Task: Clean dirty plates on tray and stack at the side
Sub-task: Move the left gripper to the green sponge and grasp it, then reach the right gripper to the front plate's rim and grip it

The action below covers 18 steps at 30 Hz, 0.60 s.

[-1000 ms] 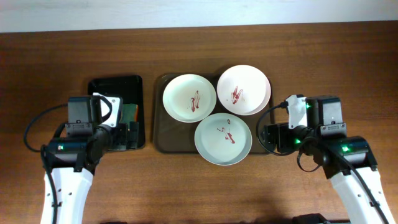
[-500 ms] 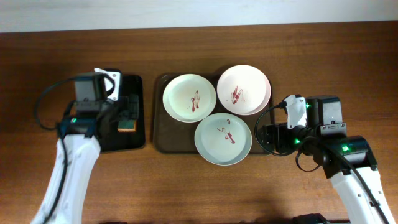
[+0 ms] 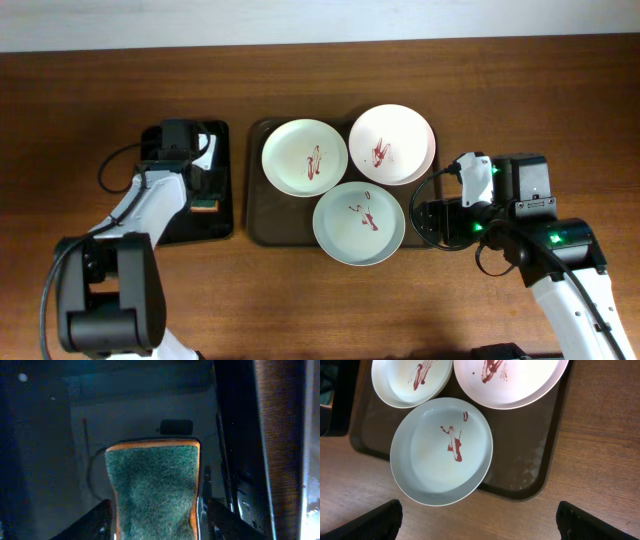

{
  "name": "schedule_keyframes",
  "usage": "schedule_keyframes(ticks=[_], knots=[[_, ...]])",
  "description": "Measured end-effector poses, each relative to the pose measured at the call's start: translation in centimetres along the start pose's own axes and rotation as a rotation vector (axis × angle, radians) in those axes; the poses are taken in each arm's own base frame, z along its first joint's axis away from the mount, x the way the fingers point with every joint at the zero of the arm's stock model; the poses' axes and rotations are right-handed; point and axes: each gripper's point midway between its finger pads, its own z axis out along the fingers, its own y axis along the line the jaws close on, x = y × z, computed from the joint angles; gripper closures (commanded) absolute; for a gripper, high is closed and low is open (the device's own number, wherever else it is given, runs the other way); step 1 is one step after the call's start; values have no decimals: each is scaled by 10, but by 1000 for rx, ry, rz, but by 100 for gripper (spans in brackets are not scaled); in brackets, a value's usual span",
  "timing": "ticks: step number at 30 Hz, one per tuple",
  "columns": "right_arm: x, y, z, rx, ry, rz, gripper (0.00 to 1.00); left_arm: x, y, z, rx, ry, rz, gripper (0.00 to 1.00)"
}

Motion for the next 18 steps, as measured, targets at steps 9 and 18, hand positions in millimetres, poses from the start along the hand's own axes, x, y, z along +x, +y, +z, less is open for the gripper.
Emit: schedule_keyframes(ticks=[9,18], knots=[[0,0,0,0,0,0,1,12,0,20,3,54,2,100],[0,0,0,0,0,0,1,5,10,7,-11,20,-19,39]])
